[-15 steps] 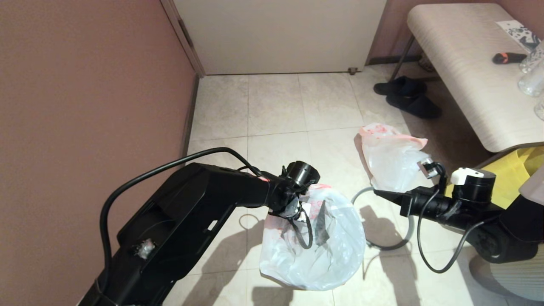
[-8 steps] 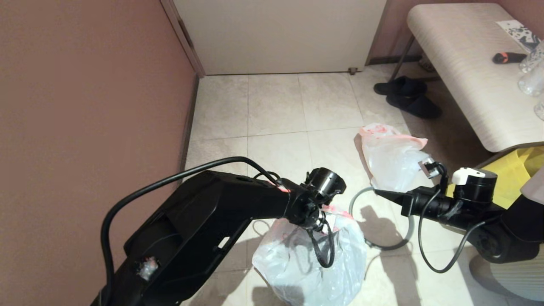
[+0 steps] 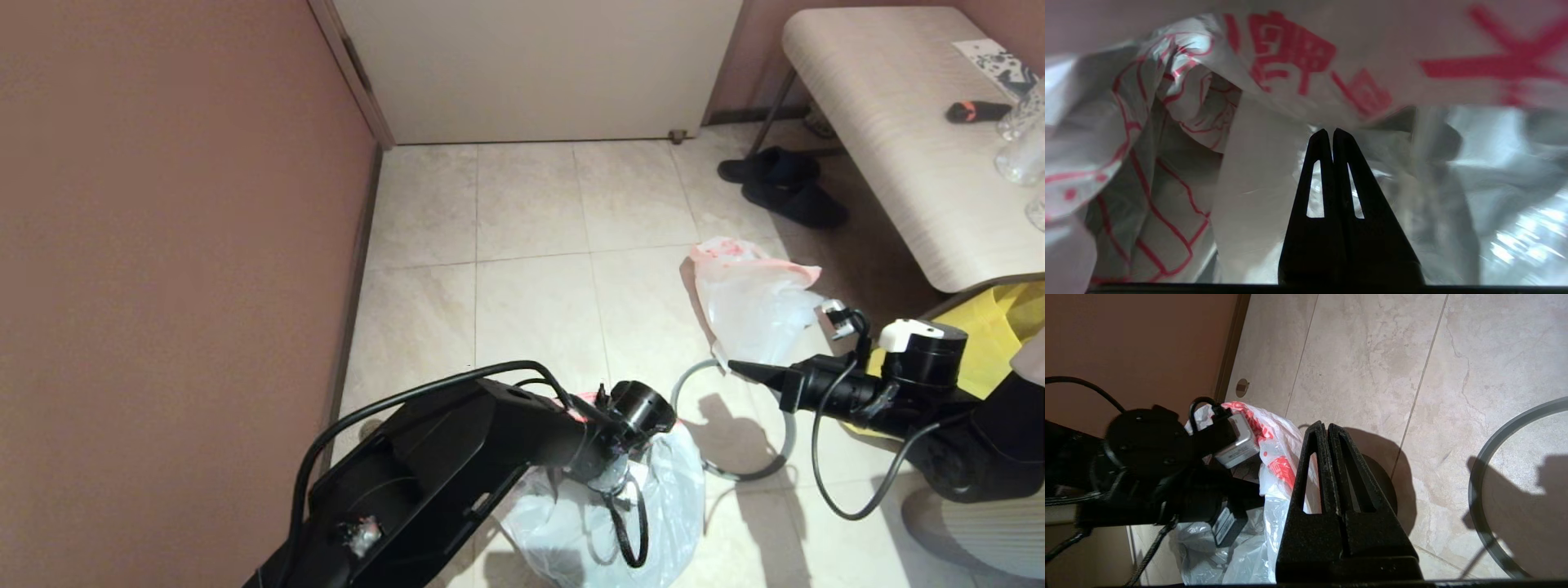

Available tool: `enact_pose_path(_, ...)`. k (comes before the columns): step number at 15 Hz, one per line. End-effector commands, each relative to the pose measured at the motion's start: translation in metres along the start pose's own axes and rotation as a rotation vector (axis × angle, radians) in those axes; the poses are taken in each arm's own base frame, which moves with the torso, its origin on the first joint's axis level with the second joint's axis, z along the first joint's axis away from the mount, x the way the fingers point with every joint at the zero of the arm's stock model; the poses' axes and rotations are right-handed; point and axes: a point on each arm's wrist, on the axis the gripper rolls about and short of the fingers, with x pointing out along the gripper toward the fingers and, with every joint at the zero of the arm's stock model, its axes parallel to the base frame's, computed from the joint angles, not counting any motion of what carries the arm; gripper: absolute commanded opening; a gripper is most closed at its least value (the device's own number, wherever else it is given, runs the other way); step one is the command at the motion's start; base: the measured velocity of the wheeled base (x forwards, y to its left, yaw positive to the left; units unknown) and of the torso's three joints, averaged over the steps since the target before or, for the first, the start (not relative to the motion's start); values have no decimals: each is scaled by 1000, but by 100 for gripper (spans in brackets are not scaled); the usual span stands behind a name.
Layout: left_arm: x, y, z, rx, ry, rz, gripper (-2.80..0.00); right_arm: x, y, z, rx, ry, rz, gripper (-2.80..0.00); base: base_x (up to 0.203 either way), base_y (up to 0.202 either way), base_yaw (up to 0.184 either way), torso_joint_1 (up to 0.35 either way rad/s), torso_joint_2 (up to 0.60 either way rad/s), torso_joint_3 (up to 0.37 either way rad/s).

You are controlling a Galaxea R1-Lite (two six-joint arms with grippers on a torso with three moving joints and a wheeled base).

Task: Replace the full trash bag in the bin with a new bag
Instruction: Put the new garbage bag on the trash can

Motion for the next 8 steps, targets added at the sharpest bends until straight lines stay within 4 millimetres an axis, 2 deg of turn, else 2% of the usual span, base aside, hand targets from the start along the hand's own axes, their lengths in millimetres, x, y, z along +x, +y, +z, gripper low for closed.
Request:
enact_pose_path(1, 22, 6, -10, 0, 40, 30, -280, 0, 0, 0, 0, 1, 13, -280, 0, 0, 0, 0, 0, 0)
enact_pose_path(5, 58, 41, -14, -31, 53, 81, -280, 0, -1, -2, 3, 4, 13, -280, 0, 0, 0, 0, 0, 0)
enact_pose_path(8, 71, 47, -22, -13, 77, 112, -280, 2, -3, -6, 10, 13, 12, -280, 0, 0, 0, 0, 0, 0)
